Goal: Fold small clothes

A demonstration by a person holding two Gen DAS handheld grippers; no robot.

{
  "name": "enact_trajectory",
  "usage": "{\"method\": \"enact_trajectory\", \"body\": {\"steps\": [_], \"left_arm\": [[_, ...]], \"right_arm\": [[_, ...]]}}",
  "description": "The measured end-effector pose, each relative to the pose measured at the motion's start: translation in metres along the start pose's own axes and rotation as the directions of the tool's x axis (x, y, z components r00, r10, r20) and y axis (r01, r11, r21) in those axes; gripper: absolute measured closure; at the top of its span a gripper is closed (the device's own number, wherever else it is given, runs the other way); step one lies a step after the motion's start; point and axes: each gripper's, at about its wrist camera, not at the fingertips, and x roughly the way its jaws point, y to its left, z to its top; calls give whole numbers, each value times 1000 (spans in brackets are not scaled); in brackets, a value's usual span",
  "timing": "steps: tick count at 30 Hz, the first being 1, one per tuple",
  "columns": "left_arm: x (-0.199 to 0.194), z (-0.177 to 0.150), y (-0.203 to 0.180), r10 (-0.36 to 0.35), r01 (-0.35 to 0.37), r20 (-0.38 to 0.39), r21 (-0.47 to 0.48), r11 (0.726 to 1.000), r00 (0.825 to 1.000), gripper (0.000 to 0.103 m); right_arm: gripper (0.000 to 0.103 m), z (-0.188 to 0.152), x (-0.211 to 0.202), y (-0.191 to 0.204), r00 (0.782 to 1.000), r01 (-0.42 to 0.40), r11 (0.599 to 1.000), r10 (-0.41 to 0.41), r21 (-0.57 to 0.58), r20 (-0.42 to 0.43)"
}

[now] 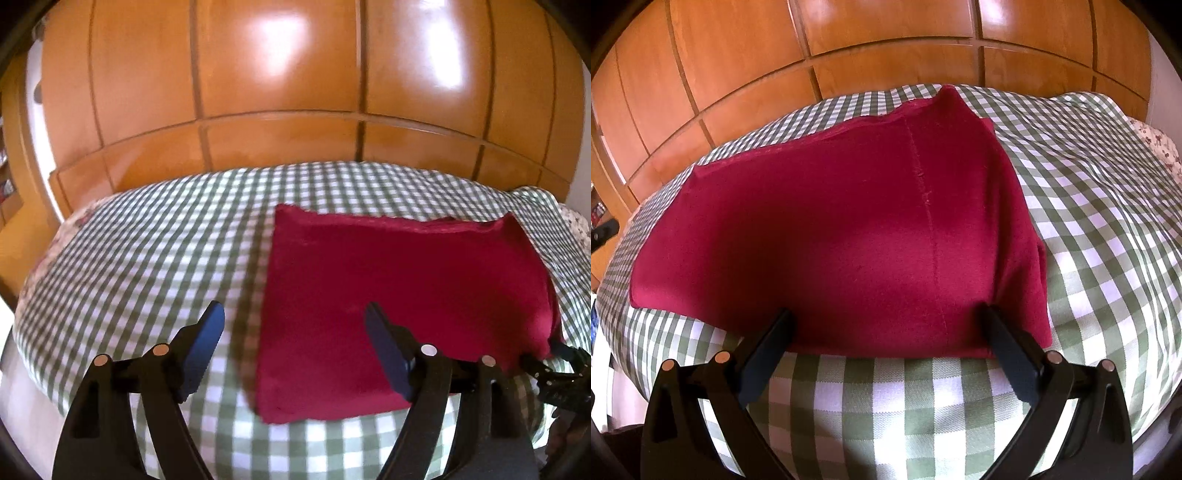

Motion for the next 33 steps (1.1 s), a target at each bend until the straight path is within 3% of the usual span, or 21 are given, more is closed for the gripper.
{"method": "enact_trajectory", "body": {"steps": [5,14,17,21,25,33], "left_arm": [[11,6,-16,-19,20,-11,38,999,1000,26],[33,12,-35,-52,54,-28,89,995,998,26],[44,11,-39,-54,59,-49,107,992,997,26],[69,3,-42,-41,53,-102,116,992,994,26],[97,-10,-36,-53,66,-167,72,995,985,25],[75,-4,-36,-65,70,-124,41,997,990,24]], "right_arm": [[3,8,-8,0,1000,-15,1000,16,6,-19],[8,63,-22,7,994,-78,997,80,-28,76],[8,85,2,12,997,-68,996,70,-51,42],[10,108,56,-12,997,-10,1000,12,20,-78],[7,112,72,-16,998,29,999,-30,-15,-61],[6,105,31,-28,1000,7,999,-9,47,26]]}}
